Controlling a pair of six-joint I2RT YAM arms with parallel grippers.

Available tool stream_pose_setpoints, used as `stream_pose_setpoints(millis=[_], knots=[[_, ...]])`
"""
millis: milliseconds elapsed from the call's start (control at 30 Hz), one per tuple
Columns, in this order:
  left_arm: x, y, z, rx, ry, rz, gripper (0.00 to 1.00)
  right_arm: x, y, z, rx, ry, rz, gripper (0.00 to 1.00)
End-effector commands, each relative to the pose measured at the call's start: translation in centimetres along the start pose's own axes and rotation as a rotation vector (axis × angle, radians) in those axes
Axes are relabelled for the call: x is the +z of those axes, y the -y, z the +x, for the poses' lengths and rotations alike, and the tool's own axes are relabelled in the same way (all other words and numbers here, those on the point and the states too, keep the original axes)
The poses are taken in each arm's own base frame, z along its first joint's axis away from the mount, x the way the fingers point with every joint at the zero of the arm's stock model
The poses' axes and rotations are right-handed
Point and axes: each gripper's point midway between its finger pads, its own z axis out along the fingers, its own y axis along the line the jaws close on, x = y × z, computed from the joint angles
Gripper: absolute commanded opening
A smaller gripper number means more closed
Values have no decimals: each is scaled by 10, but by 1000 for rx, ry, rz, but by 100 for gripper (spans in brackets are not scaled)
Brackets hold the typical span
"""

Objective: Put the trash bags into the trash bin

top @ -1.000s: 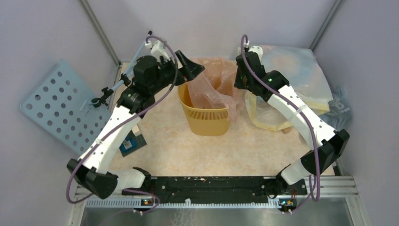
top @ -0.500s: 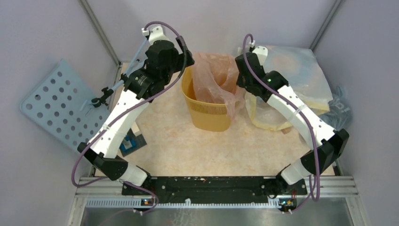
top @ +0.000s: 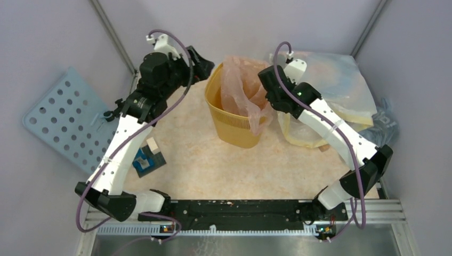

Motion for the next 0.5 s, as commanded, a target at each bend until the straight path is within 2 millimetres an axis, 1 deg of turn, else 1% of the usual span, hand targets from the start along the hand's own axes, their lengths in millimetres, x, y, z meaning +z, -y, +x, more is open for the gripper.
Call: stream_pose_setpoints(millis=[0, 67, 100, 200, 300, 367, 467], knots=[[-1, 45, 8, 45, 0, 60, 96, -16, -16, -33, 203, 111, -15, 0], [7, 55, 19, 59, -17, 49, 95, -17, -19, -31, 216, 115, -24, 0], [12, 58, 26, 66, -34, 45, 92, -18, -22, -31, 218, 118, -32, 0], [21, 69, 38, 88, -59, 38, 83, -22, -29, -32, 218, 129, -43, 0], [27, 78, 44, 133, -44, 8, 71, -24, -36, -30, 201, 133, -46, 0], [31, 79, 48, 173, -43, -37, 69, -24, -39, -29, 193, 134, -45, 0], [37, 81, 54, 251, -47, -102, 69, -23, -41, -27, 187, 136, -44, 0]])
